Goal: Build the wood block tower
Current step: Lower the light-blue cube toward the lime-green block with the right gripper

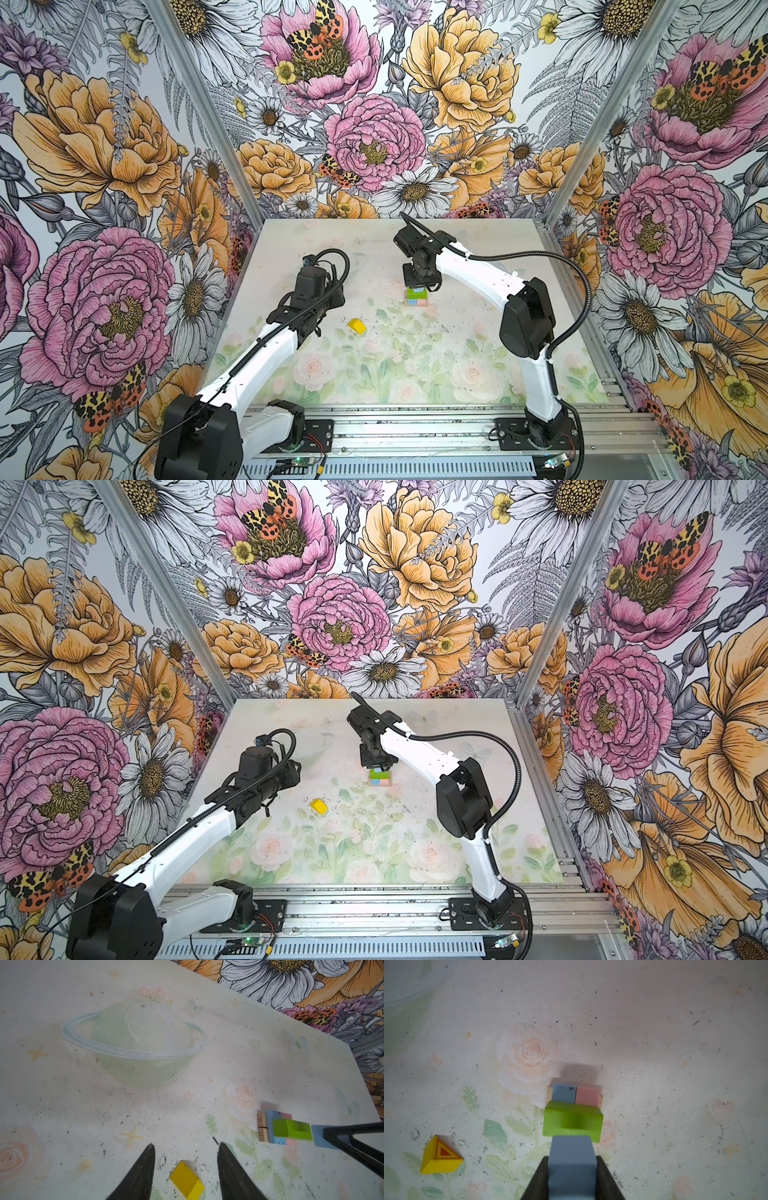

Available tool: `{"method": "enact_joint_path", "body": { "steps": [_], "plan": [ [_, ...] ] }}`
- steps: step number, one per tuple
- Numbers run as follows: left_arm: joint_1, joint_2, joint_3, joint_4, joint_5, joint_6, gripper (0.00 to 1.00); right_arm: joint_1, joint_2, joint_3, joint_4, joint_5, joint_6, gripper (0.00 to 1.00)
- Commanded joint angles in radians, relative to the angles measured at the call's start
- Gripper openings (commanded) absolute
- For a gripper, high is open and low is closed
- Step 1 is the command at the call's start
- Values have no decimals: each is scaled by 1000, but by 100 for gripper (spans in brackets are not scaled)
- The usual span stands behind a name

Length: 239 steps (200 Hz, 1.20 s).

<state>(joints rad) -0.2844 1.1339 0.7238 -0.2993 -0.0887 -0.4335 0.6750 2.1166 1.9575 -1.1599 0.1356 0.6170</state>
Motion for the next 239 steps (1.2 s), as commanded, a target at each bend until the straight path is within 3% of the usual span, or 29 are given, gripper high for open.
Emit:
{"method": "enact_joint_path", "body": {
  "steps": [1, 239],
  "plan": [
    [12, -8, -15, 28, 20, 22, 50, -3, 28, 34, -12, 25, 23, 0],
    [16, 10, -21, 38, 37, 13, 50, -14, 93, 79, -11, 34, 53, 0]
  ]
}}
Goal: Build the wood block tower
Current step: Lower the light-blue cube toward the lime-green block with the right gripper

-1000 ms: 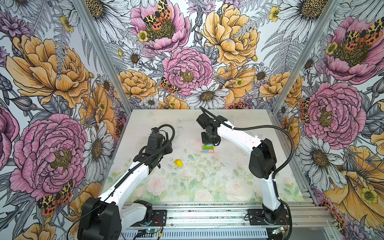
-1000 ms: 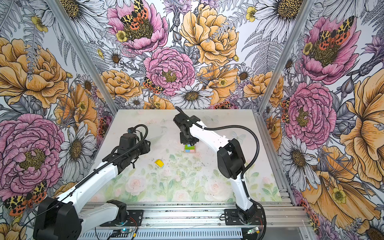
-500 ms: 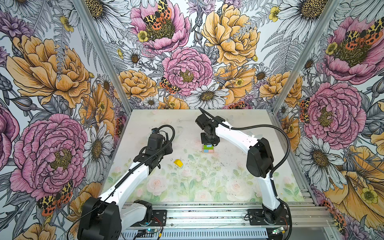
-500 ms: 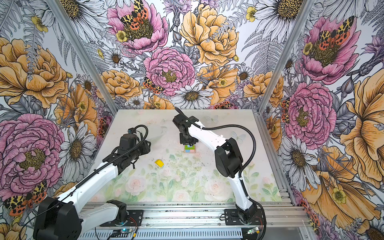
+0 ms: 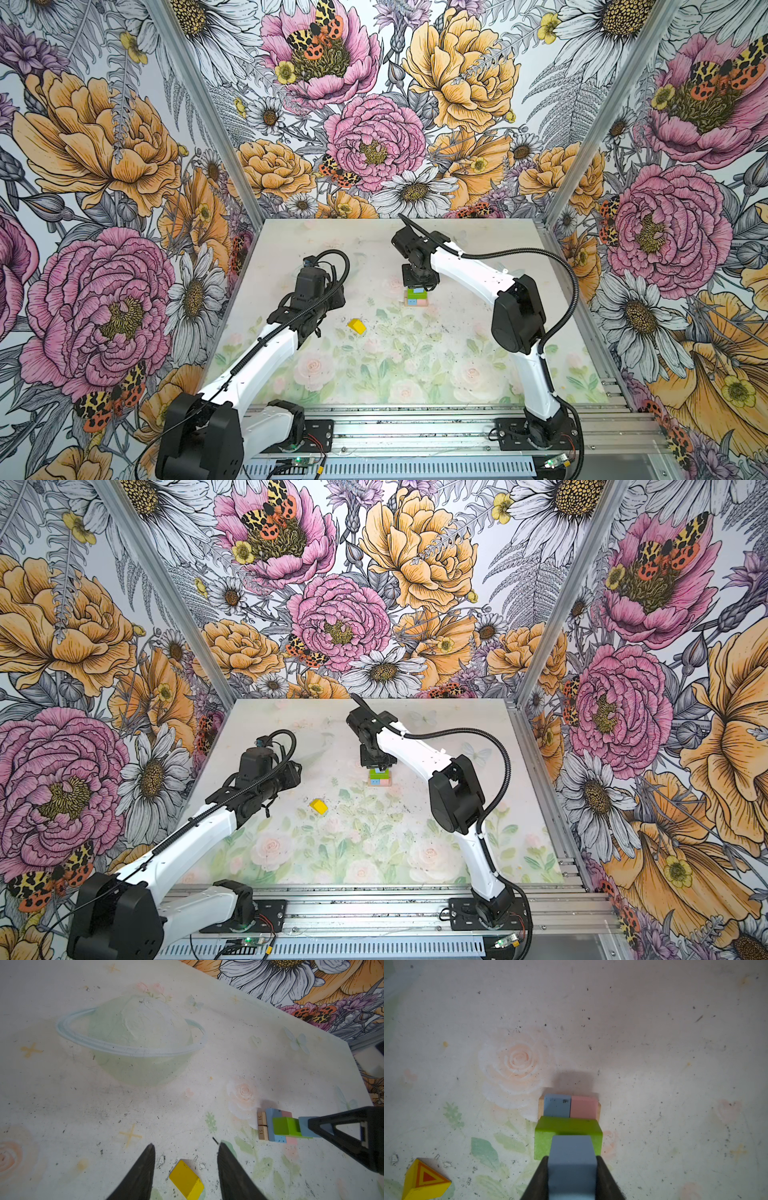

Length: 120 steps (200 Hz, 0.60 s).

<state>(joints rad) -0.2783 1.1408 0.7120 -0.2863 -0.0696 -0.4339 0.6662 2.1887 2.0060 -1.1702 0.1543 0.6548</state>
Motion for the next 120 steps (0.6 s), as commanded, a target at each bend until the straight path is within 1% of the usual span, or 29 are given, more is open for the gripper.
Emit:
{"method": "enact_joint_path", "body": {
  "steps": [1, 120],
  "plan": [
    [11, 3, -9, 26, 17, 12, 50, -5, 20, 30, 0, 16, 16, 0],
    [12, 7, -9, 28, 20, 12, 50, 2, 28, 31, 0, 13, 34, 0]
  ]
}}
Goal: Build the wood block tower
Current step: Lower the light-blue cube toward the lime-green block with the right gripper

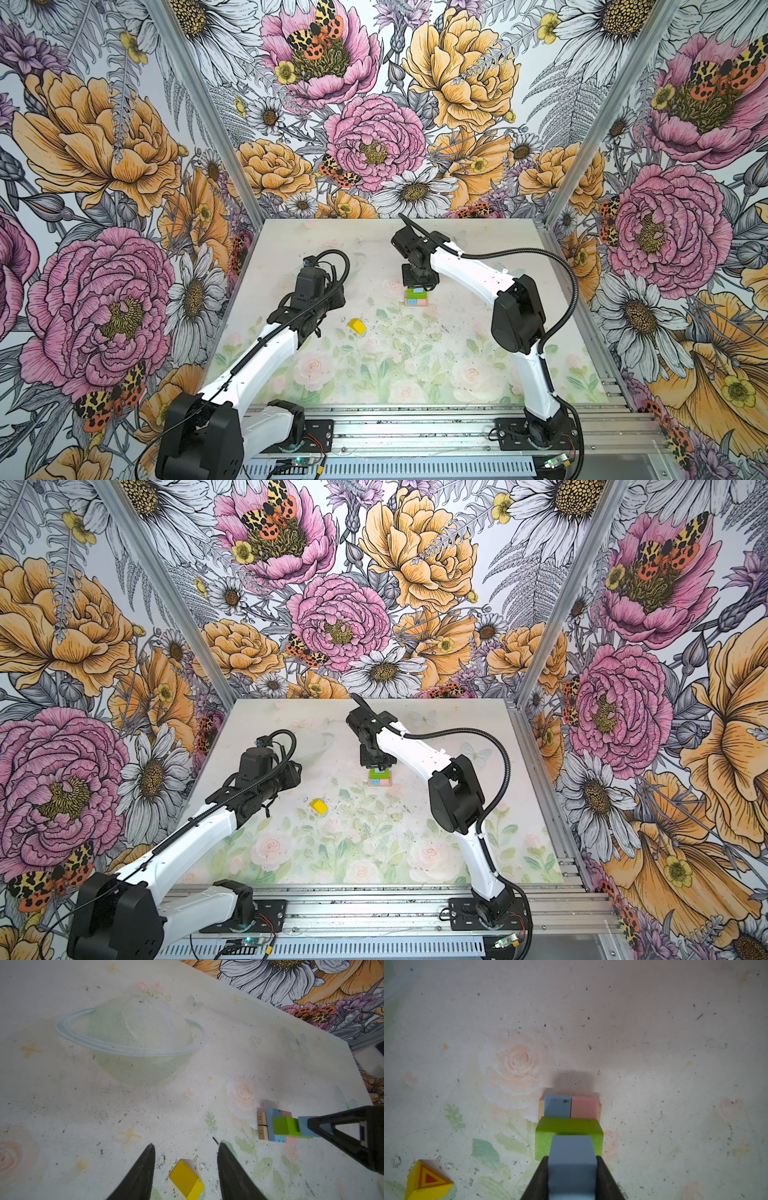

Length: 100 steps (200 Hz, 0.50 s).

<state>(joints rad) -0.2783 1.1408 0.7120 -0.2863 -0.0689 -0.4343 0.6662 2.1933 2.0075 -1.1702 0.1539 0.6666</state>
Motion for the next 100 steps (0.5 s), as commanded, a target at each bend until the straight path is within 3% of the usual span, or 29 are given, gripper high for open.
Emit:
{"method": "enact_joint_path", "body": {
  "steps": [1, 100],
  "plan": [
    [12, 7, -9, 28, 20, 12, 50, 2, 23, 29, 0, 14, 23, 0],
    [11, 7, -13, 35, 30, 11, 50, 7, 27, 25, 0, 13, 40, 0]
  ]
}}
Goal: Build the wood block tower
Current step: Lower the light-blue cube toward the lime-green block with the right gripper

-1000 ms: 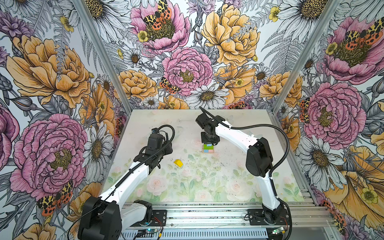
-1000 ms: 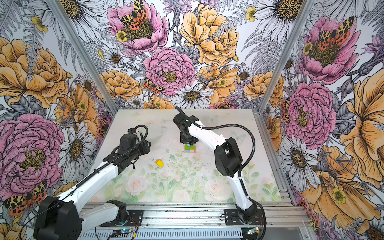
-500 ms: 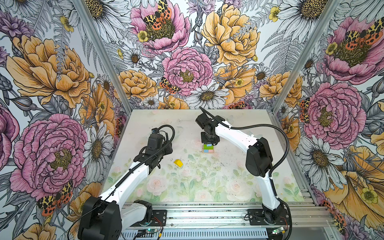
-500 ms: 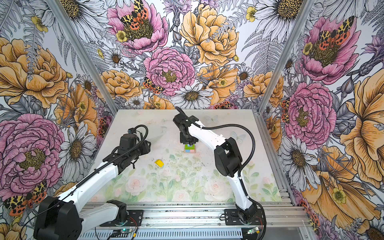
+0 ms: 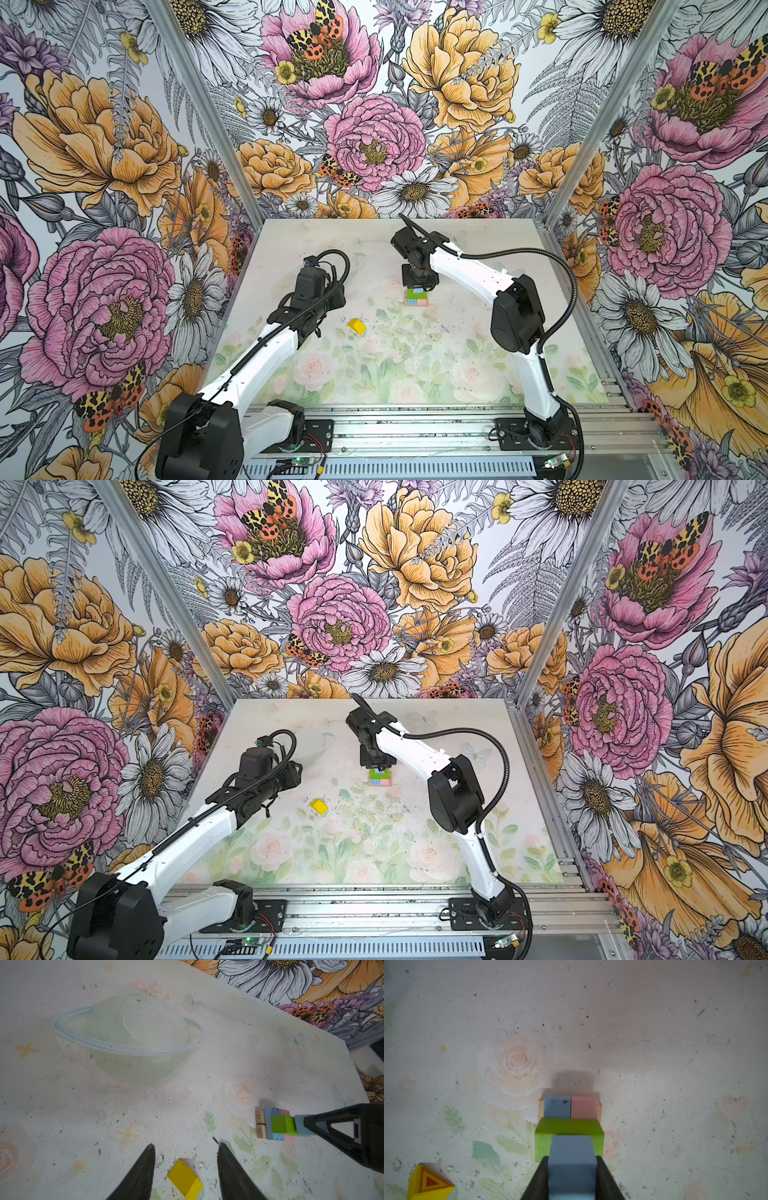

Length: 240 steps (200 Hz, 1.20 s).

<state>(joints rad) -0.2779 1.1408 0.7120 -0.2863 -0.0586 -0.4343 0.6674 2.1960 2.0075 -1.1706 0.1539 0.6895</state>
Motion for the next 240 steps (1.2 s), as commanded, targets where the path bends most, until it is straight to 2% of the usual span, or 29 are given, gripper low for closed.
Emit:
{"method": "enact_joint_path", "body": {
  "steps": [1, 240],
  "plan": [
    [11, 7, -13, 35, 20, 11, 50, 7, 23, 24, 0, 14, 17, 0],
    [11, 2, -24, 44, 22, 9, 50, 17, 28, 8, 0, 16, 37, 0]
  ]
}}
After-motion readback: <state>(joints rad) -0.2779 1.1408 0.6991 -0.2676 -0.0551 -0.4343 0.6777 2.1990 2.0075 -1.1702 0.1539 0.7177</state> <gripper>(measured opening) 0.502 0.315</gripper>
